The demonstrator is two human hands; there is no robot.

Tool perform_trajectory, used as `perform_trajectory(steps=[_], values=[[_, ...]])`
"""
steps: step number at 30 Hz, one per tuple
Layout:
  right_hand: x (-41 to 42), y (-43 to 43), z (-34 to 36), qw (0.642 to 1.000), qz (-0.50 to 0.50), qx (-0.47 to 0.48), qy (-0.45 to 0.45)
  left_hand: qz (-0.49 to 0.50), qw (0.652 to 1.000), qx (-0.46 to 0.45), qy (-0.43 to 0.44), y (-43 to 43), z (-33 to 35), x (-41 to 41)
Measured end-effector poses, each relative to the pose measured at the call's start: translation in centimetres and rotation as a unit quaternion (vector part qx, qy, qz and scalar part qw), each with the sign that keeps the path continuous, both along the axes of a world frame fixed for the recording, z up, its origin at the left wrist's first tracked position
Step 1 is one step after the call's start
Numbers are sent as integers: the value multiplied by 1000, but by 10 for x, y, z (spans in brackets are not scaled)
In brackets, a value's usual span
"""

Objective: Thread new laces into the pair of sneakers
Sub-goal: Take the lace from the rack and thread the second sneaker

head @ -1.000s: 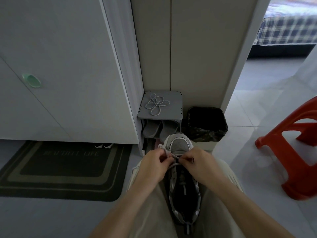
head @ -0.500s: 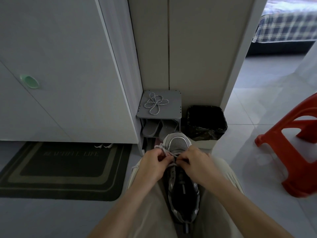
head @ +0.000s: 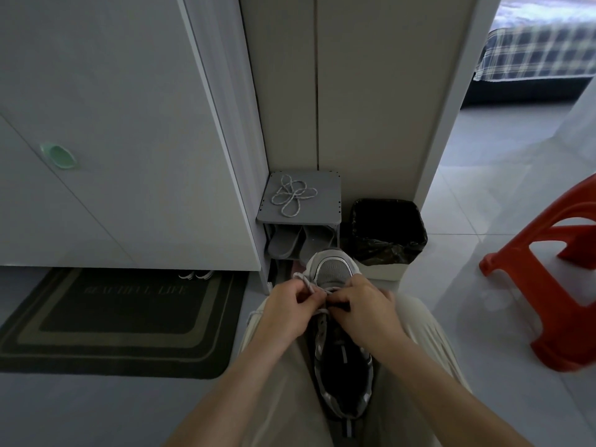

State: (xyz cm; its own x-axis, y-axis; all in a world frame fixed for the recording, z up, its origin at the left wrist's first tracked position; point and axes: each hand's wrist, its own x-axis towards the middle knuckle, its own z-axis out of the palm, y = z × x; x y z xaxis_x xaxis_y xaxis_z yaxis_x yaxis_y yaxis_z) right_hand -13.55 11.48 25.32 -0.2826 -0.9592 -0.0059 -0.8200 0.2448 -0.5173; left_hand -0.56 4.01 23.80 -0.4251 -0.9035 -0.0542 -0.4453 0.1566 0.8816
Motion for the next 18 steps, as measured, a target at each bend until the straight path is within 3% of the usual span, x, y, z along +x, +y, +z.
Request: perform_trajectory(steps=[4,10,15,18], values=[[3,-3,-1,999,-24,-11,-27,0,1000,11,-2,0,1,0],[-4,6,-7,1000,0,-23,1,-99,993,60,-20,7,9,8],[-3,17,-6,994,-7,-84,72,-90,994,62,-28,7,11,11],[-17,31,-4,987,-52,-142,56,-52,997,48,-36,6,11,15]])
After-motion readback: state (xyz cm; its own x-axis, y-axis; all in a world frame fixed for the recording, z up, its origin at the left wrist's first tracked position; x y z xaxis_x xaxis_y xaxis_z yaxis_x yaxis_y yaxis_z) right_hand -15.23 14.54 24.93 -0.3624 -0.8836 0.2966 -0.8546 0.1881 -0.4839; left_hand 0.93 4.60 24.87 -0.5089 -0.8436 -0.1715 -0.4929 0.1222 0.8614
